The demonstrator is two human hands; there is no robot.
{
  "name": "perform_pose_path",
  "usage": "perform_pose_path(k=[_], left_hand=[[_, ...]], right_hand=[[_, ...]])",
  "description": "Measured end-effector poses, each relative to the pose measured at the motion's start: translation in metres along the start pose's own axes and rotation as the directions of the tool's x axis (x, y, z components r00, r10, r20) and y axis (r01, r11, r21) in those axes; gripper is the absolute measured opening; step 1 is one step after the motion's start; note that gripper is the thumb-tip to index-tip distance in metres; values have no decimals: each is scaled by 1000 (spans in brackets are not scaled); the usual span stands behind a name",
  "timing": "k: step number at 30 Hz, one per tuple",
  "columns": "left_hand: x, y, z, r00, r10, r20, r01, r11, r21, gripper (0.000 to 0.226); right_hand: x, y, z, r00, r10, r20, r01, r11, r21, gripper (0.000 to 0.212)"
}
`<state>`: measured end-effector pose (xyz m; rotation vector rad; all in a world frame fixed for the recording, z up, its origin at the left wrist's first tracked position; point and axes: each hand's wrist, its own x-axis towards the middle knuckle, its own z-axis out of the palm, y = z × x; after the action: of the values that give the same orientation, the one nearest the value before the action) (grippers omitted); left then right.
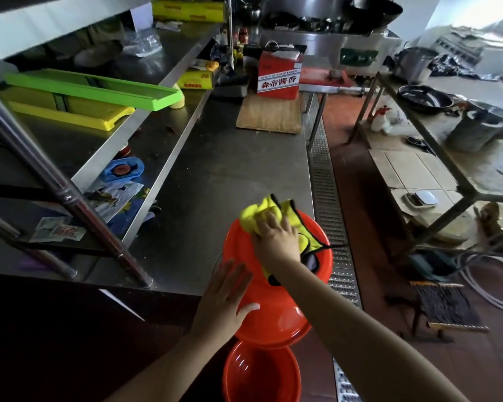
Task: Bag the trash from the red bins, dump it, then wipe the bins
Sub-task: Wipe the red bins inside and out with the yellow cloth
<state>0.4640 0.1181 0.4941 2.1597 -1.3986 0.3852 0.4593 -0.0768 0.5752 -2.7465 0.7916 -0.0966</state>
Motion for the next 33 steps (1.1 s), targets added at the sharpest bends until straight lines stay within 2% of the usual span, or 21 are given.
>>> perform_pose_path(k=[3, 6, 10, 13, 15, 17, 19, 20, 22, 24, 27, 28, 30, 33], left_hand=[[5, 4, 4, 999, -37, -14, 37, 999, 32, 66], [10, 4, 7, 999, -27, -30, 29, 997, 73, 64], [16, 1, 7, 1000, -22, -21, 24, 994, 106, 68], [18, 1, 9, 1000, -12, -17, 14, 996, 86, 68], [17, 0, 11, 1000, -20, -12, 21, 997, 70, 68], [16, -1, 12, 999, -31, -8, 31, 997, 64, 68], [13, -3, 13, 1000, -19, -11, 20, 997, 70, 69], [14, -4, 13, 1000, -10, -19, 11, 997, 81, 69], [16, -4, 12, 999, 0, -41, 4, 995, 95, 67], [18, -2, 11, 999, 1, -49, 3, 996, 88, 66], [19, 0, 9, 999, -1, -43, 4, 997, 79, 66], [18, 0, 9, 999, -1, -46, 4, 997, 79, 67], [18, 0, 9, 998, 2, -60, 3, 997, 81, 69], [13, -4, 10, 999, 18, -50, -13, 995, 95, 70]], right_hand=[[2, -25, 7, 994, -101, 35, 99, 993, 60, 52], [8, -6, -2, 985, -169, 46, 168, 986, 20, 49], [13, 47, -25, 999, 29, -13, -30, 995, -96, 48], [8, 34, -25, 993, 118, -33, -120, 989, -89, 45], [-2, 7, -13, 999, 44, -15, -45, 996, -73, 45], [-13, -11, 0, 995, -95, 15, 96, 994, -50, 46], [-16, -3, -4, 980, -195, 46, 197, 980, -33, 44], [-13, 8, -9, 979, -199, 46, 202, 978, -51, 44], [-7, 37, -24, 995, -96, 27, 99, 987, -124, 47], [-2, 59, -35, 998, 67, -13, -68, 986, -153, 49], [-5, 41, -29, 984, 174, -41, -177, 979, -100, 43], [-10, 26, -22, 989, 148, -27, -150, 985, -84, 43], [-22, -2, -7, 1000, -8, 4, 8, 998, -64, 46], [-35, -2, -4, 982, -181, 54, 183, 983, -24, 45]])
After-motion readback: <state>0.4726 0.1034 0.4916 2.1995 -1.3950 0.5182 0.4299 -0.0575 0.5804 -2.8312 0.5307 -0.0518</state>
